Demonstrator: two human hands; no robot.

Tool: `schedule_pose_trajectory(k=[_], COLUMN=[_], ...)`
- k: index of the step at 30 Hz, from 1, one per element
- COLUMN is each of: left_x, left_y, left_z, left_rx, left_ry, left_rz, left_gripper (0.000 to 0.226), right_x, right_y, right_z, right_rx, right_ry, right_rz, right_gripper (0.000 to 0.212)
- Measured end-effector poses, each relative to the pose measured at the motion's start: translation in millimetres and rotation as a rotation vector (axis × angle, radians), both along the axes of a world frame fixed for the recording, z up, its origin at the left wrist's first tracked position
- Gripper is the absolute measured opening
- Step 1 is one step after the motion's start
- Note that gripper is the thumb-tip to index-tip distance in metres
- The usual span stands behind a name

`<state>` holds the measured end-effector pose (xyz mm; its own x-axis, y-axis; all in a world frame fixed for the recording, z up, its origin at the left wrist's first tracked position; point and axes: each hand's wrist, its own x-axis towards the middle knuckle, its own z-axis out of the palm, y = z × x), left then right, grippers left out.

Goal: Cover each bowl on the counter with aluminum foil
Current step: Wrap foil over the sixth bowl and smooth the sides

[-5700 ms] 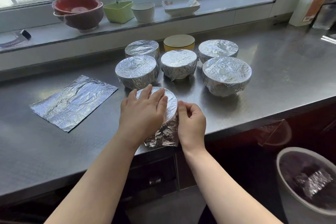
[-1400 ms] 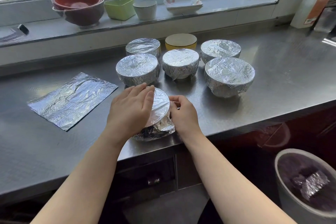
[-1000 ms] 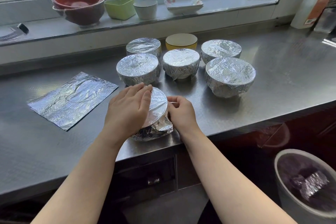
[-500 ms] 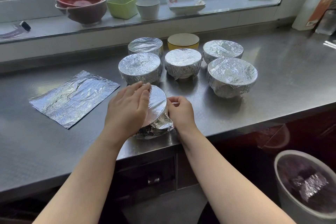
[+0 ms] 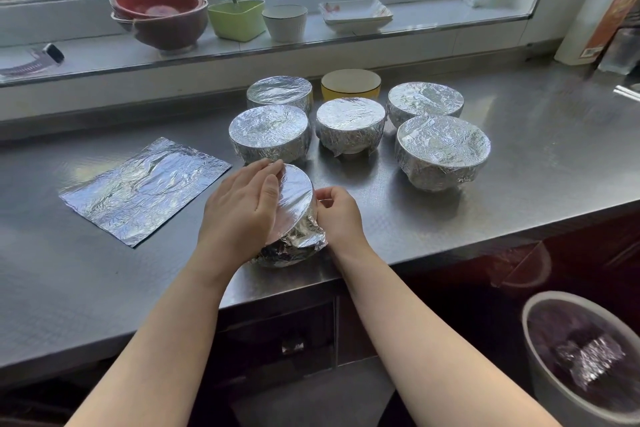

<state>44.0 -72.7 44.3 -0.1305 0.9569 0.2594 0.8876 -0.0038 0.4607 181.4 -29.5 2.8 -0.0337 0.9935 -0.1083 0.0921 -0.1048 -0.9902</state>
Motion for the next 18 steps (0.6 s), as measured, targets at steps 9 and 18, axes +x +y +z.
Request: schedule_pose_trajectory(k=[9, 18], left_x=[0.0, 9.5], left_y=[2.6, 3.0], left_z=[4.5, 9.1], left_rx=[-0.032, -0.08], left_ry=[-0.002, 0.114], left_rz=[-0.018, -0.004], left_gripper=[0.048, 0.051], right_x=[12.1, 32.1], right_y=[-2.6, 1.8], right_z=[7.1, 12.1], right_rx=[0.216, 0.357], right_ry=[-0.767, -1.064], right_rz=[0.159, 0.077], right_gripper=[0.016, 0.039])
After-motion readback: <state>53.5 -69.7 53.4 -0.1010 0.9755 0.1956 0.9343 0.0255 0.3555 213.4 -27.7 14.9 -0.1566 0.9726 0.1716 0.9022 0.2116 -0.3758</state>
